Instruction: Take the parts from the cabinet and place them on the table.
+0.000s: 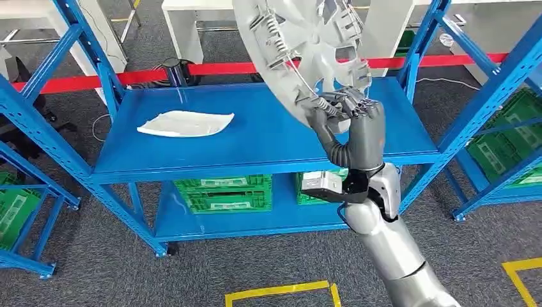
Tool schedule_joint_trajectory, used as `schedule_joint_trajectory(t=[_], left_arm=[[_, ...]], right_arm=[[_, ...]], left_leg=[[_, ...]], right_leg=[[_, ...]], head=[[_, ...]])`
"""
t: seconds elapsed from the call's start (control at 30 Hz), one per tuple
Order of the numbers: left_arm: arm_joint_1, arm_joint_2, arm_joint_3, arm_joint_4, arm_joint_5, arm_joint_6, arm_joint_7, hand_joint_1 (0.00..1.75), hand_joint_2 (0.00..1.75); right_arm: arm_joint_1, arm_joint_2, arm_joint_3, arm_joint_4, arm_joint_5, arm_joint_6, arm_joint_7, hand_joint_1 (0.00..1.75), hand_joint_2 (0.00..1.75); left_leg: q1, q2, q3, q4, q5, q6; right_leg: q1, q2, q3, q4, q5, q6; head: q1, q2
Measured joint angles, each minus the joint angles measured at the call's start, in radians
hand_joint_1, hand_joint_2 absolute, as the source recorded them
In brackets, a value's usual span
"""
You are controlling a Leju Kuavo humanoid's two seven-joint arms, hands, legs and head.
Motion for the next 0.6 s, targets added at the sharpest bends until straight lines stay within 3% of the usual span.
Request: schedule_joint_trajectory(t=[0.07,0.1,0.13,0.17,0.2,0.27,0.3,0.33,0.37,0.47,0.5,0.57,0.6], left_arm=[[0.0,0.001,0.0,0.0,0.0,-0.001,0.0,0.0,1.75],[0.0,0.001,0.0,0.0,0.0,-0.001,0.0,0.0,1.75],[0.0,0.001,0.0,0.0,0.0,-0.001,0.0,0.0,1.75],[0.0,0.001,0.0,0.0,0.0,-0.001,0.0,0.0,1.75],[0.0,0.0,0.0,0.0,0.001,-0.001,0.0,0.0,1.75],[0.0,0.0,0.001,0.0,0.002,-0.001,0.0,0.0,1.75],[0.0,0.001,0.001,-0.001,0.003,-0.001,0.0,0.0,1.75],[0.0,0.001,0.001,-0.001,0.003,0.0,0.0,0.0,1.75],[0.0,0.001,0.001,-0.001,0.003,0.0,0.0,0.0,1.75],[0.0,0.002,0.001,-0.001,0.002,0.0,0.0,0.0,1.75],[0.001,0.002,0.001,-0.001,0.0,0.0,0.0,0.0,1.75],[-0.001,0.002,0.001,-0.001,0.0,0.0,0.0,0.0,1.75],[0.0,0.002,0.001,-0.001,-0.001,0.0,0.0,0.0,1.75]], right_arm=[[0.002,0.0,0.004,-0.002,0.001,0.0,-0.001,1.75,1.75],[0.002,0.0,0.006,-0.002,0.002,0.0,-0.002,1.75,1.75],[0.002,0.0,0.008,-0.002,0.002,0.001,-0.001,1.75,1.75],[0.002,0.0,0.009,-0.002,0.002,0.002,0.0,1.75,1.75],[0.002,0.0,0.01,-0.002,0.002,0.002,0.0,1.75,1.75],[0.0,0.0,0.011,-0.002,0.002,0.003,0.0,1.75,1.75],[-0.001,0.0,0.012,-0.001,0.002,0.003,0.0,1.75,1.75],[-0.001,0.001,0.013,-0.001,0.002,0.004,0.0,1.75,1.75],[-0.001,0.001,0.014,-0.001,0.002,0.005,0.0,1.75,1.75],[-0.002,0.003,0.015,-0.001,0.002,0.007,0.0,1.75,1.75],[-0.002,0.003,0.015,-0.001,0.002,0.008,0.001,1.75,1.75],[-0.005,0.005,0.015,-0.001,0.003,0.009,0.002,1.75,1.75],[-0.004,0.005,0.015,-0.001,0.003,0.01,0.003,1.75,1.75]], left_leg=[[0.001,0.003,-0.005,0.003,0.0,0.001],[0.001,0.004,-0.008,0.006,0.0,0.001],[0.003,0.004,-0.012,0.011,0.0,0.0],[0.005,0.004,-0.016,0.017,-0.001,-0.001],[0.009,0.003,-0.02,0.024,-0.003,-0.005],[0.017,0.0,-0.027,0.043,-0.012,-0.019],[0.016,0.0,-0.037,0.049,-0.014,-0.027],[0.014,-0.002,-0.045,0.055,-0.015,-0.034],[0.012,-0.003,-0.044,0.059,-0.013,-0.039],[0.016,-0.003,-0.051,0.059,-0.014,-0.06],[0.016,-0.001,-0.061,0.082,-0.041,-0.062],[0.017,0.0,-0.119,0.227,-0.137,-0.068],[0.016,0.0,-0.149,0.304,-0.172,-0.069]], right_leg=[[-0.007,0.0,-0.066,0.16,-0.085,0.009],[-0.01,0.0,-0.099,0.238,-0.113,0.013],[-0.013,0.0,-0.117,0.281,-0.119,0.017],[-0.016,0.0,-0.11,0.271,-0.1,0.02],[-0.019,-0.001,-0.076,0.21,-0.06,0.022],[-0.027,-0.003,0.025,0.029,0.013,0.031],[-0.022,-0.001,0.042,0.001,-0.023,0.034],[-0.016,0.005,0.035,0.01,-0.003,0.018],[-0.018,0.005,0.031,0.002,-0.011,0.01],[-0.02,0.003,0.022,-0.002,0.0,-0.019],[-0.02,0.0,0.02,-0.004,0.004,-0.025],[-0.018,-0.001,0.005,-0.004,0.014,-0.037],[-0.015,-0.003,-0.003,-0.003,0.02,-0.039]], head=[[0.001,0.0],[0.001,0.0],[0.001,0.0],[0.001,0.0],[0.001,0.0],[0.002,0.0],[0.002,0.0],[0.005,0.0],[0.004,0.0],[0.003,0.0],[0.002,0.0],[-0.001,0.0],[-0.001,0.0]])
